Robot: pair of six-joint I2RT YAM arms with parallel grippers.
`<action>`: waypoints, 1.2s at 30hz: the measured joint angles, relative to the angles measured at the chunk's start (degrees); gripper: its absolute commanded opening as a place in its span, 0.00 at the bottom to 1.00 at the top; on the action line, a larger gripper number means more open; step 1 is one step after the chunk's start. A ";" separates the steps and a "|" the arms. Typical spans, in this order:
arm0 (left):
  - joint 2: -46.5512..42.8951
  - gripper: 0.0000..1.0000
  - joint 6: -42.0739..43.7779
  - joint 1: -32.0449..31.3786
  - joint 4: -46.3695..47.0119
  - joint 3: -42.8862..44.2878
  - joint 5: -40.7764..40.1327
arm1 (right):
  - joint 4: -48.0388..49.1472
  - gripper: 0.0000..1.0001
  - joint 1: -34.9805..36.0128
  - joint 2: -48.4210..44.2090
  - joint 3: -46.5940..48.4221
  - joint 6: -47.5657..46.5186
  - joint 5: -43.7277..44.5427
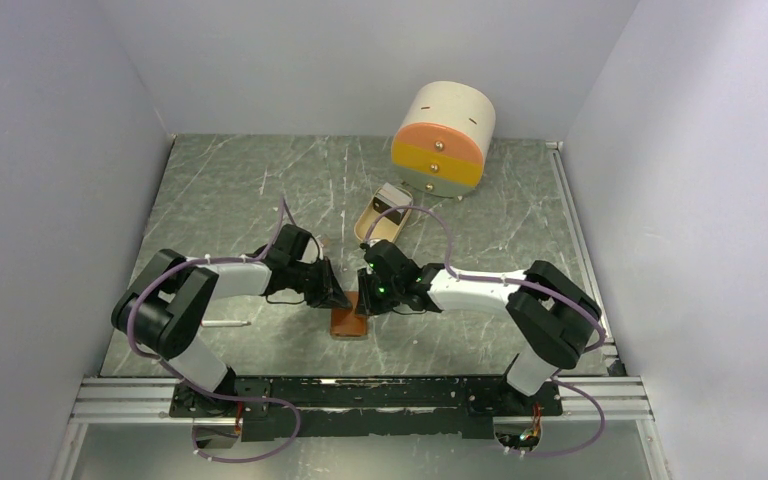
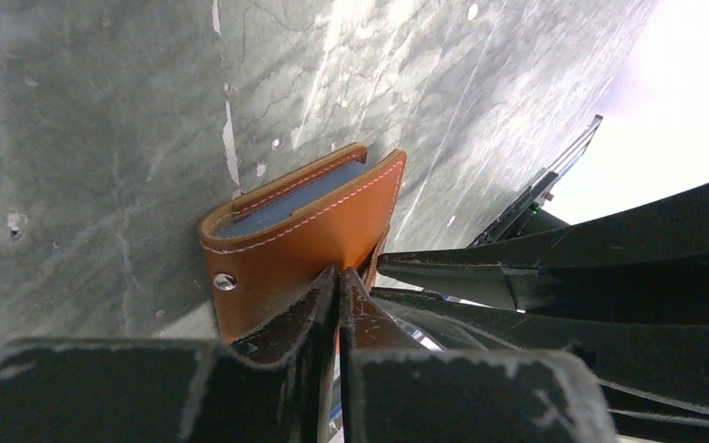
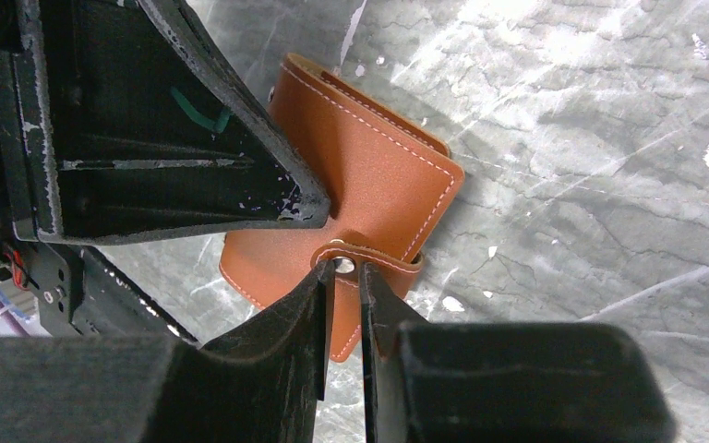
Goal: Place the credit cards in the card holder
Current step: Close the card holder at the center of the board.
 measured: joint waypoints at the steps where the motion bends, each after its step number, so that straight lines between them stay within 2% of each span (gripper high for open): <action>1: 0.02 0.11 0.00 0.00 0.11 0.00 0.00 | 0.04 0.20 0.00 0.02 0.00 -0.02 -0.20; 12: 0.42 0.10 -1.01 0.00 1.81 -0.28 0.04 | 0.31 0.19 0.00 0.61 0.46 0.00 -1.75; 16: -0.02 0.17 -1.40 0.02 1.20 -0.26 -0.20 | -0.24 0.19 0.04 1.01 1.22 0.04 -1.44; 22: -7.96 0.24 -0.79 0.17 -9.29 1.07 -6.75 | -0.24 0.19 0.11 1.05 1.27 0.15 -0.81; 27: -14.08 0.24 0.24 0.70 -14.34 2.47 -11.91 | -0.26 0.19 0.11 1.07 1.31 0.24 -0.79; 36: -9.16 0.20 1.57 0.74 -15.54 0.46 -13.33 | -1.16 0.18 0.11 2.60 3.37 0.20 -0.63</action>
